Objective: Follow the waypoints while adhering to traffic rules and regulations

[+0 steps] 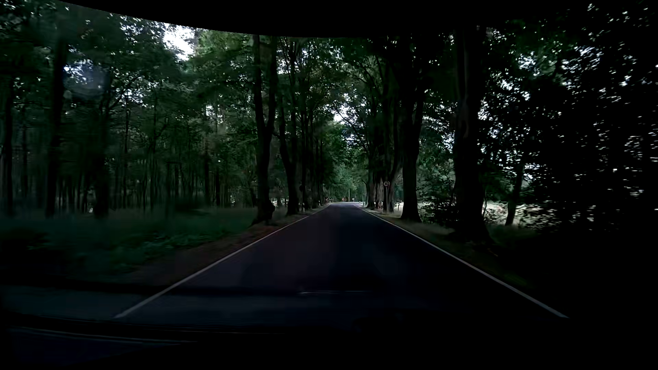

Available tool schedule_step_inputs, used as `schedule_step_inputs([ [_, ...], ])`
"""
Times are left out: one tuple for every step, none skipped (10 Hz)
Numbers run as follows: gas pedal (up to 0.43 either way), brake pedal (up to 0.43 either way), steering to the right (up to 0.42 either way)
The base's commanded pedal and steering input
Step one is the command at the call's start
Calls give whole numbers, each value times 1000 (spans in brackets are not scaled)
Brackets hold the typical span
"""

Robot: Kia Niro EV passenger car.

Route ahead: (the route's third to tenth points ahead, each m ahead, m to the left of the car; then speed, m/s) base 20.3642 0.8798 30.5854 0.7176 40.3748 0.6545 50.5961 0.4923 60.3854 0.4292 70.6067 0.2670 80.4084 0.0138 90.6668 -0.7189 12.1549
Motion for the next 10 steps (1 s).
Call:
schedule_step_inputs([
  [0, 250, 2],
  [0, 250, 2],
  [0, 250, 3],
  [0, 250, 3],
  [0, 256, 3],
  [0, 250, 3],
  [0, 250, 3],
  [0, 250, 3],
  [0, 250, 3],
  [0, 250, 3],
])
